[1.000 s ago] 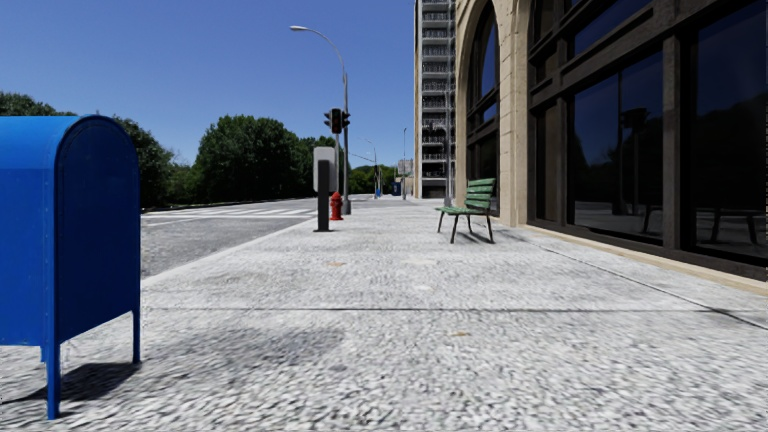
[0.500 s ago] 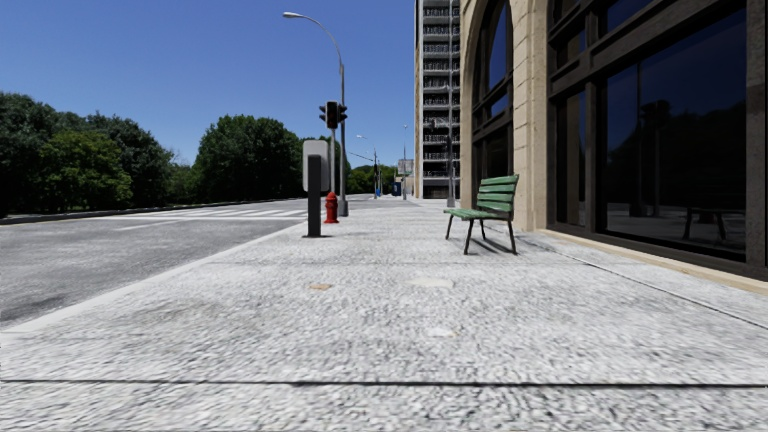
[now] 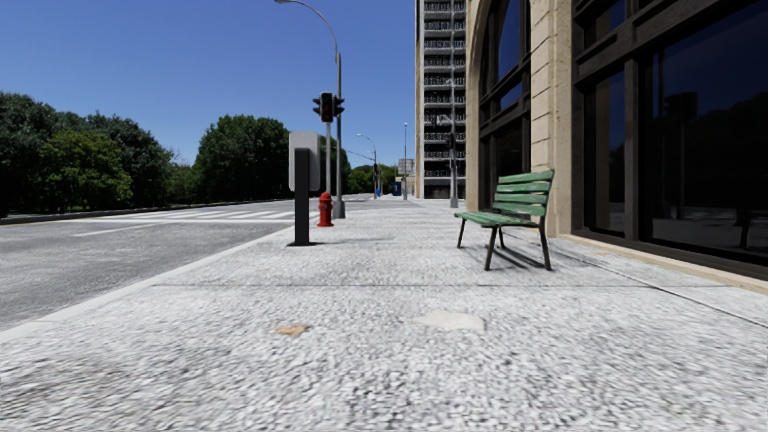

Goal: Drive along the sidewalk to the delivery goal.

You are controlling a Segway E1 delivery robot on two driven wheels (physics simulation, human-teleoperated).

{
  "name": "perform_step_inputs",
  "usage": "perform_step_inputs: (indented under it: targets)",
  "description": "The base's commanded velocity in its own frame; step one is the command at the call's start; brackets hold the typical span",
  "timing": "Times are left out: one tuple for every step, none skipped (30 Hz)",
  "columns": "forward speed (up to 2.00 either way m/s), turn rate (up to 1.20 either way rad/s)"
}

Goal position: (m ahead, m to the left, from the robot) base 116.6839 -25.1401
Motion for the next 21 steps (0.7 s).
perform_step_inputs:
  targets:
    - [2.00, 0.00]
    - [2.00, 0.00]
    - [2.00, 0.00]
    - [2.00, 0.00]
    - [2.00, 0.00]
    - [2.00, 0.00]
    - [2.00, 0.00]
    - [2.00, 0.00]
    - [2.00, 0.00]
    - [2.00, 0.00]
    - [2.00, 0.00]
    - [2.00, 0.00]
    - [2.00, 0.00]
    - [2.00, 0.00]
    - [2.00, 0.00]
    - [2.00, 0.00]
    - [2.00, 0.00]
    - [2.00, 0.00]
    - [2.00, 0.00]
    - [2.00, 0.00]
    - [2.00, 0.00]
